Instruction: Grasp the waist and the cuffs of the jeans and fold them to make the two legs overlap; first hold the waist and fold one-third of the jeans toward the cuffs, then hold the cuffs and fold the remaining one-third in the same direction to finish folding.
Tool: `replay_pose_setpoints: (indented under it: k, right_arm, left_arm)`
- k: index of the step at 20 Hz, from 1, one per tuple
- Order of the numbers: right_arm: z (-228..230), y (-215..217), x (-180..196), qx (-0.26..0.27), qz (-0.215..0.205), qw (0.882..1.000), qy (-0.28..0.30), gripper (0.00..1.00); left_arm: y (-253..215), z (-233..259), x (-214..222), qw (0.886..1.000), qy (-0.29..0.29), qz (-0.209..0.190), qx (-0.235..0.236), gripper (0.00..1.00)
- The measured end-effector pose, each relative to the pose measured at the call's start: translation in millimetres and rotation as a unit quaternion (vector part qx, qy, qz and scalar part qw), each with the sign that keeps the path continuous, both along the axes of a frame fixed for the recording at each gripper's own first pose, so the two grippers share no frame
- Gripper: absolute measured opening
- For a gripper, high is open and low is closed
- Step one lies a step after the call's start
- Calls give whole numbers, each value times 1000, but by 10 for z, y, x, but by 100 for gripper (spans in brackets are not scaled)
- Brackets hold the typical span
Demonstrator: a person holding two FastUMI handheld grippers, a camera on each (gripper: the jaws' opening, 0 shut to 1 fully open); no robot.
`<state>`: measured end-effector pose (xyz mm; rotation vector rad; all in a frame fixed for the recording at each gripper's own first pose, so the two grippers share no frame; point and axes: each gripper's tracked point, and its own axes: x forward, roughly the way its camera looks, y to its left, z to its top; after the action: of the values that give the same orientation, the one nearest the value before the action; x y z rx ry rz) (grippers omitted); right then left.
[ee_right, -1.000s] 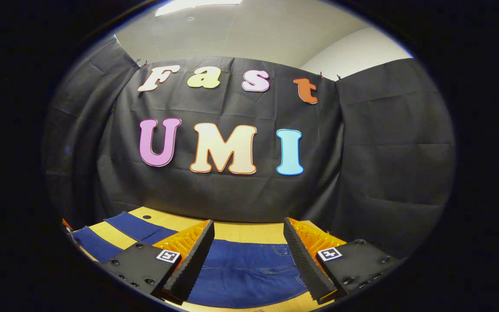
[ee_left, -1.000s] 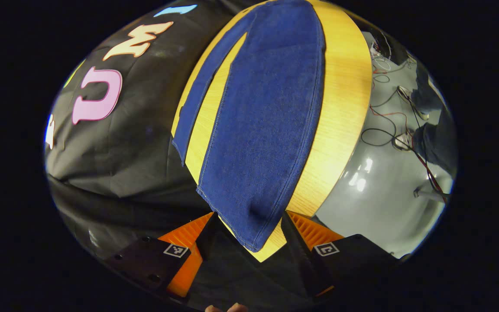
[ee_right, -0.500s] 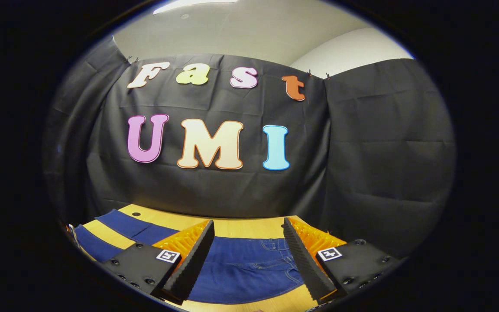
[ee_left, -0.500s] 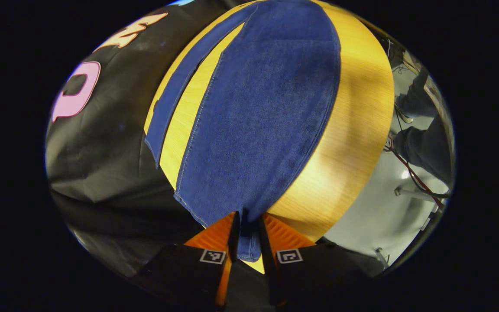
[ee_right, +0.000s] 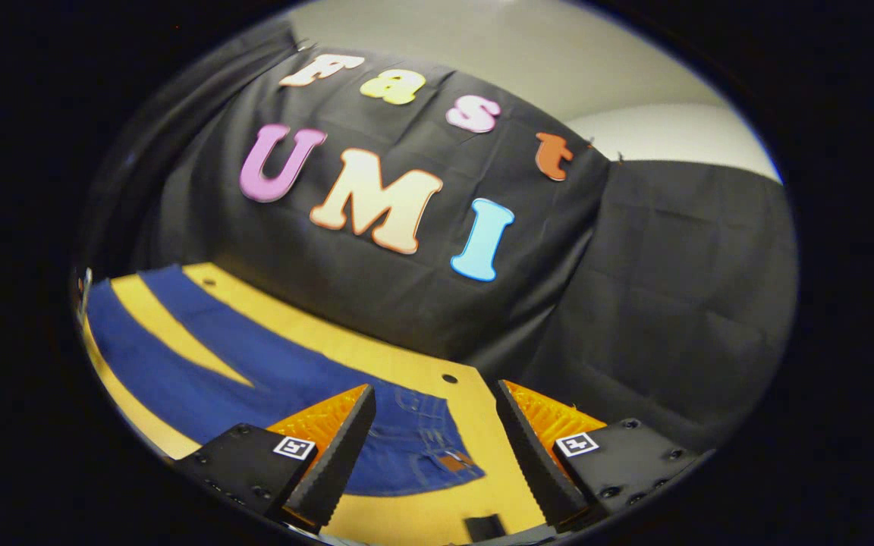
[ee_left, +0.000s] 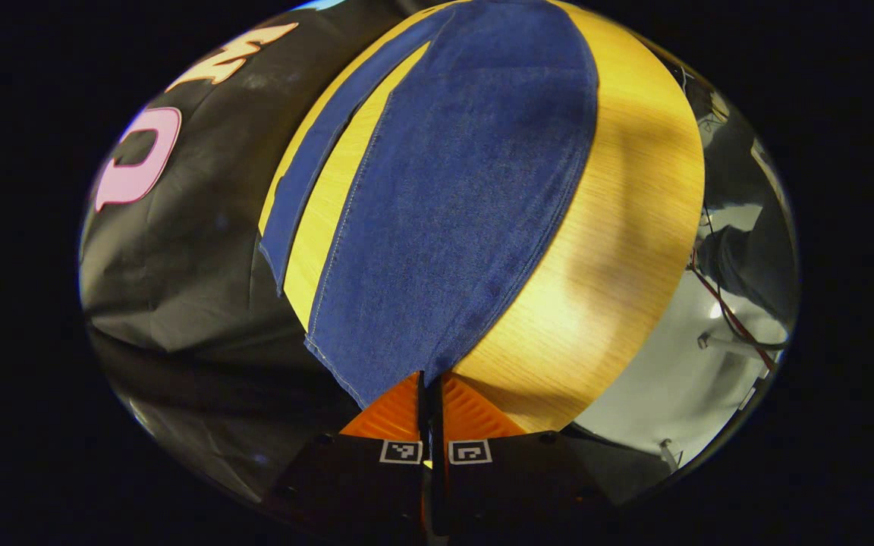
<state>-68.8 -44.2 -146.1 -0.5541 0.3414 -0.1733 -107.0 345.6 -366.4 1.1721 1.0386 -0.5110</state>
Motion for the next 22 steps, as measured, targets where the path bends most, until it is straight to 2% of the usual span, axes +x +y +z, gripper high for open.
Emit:
replay_pose_setpoints:
  k: [3,5,7,10,15,18,20,22]
  right_arm:
    - [-478,-248,-121,-42,22,996,73,99]
    - [-812,-374,-205,-83,51,988,123,99]
    - [-1145,-486,-273,-143,92,970,175,99]
    - [-1674,-561,-399,-185,142,941,244,99]
    - [-2055,-590,-404,-200,180,920,285,100]
    - [-2235,-522,-412,-223,220,897,313,100]
    - [-2285,-453,-295,-251,253,882,309,99]
    - [-2365,-482,-179,-263,263,875,311,92]
  left_arm:
    - [-16,-41,59,1000,7,-2,4,0]
    - [0,-32,50,1000,9,-10,19,0]
    - [0,-22,28,999,12,-11,28,0]
    - [1,4,-24,999,22,8,33,0]
    - [-1,7,-32,998,32,12,47,0]
    - [13,-10,-24,998,33,18,50,0]
    - [16,-1,-29,998,33,20,53,0]
    - [14,-3,-26,998,30,19,57,0]
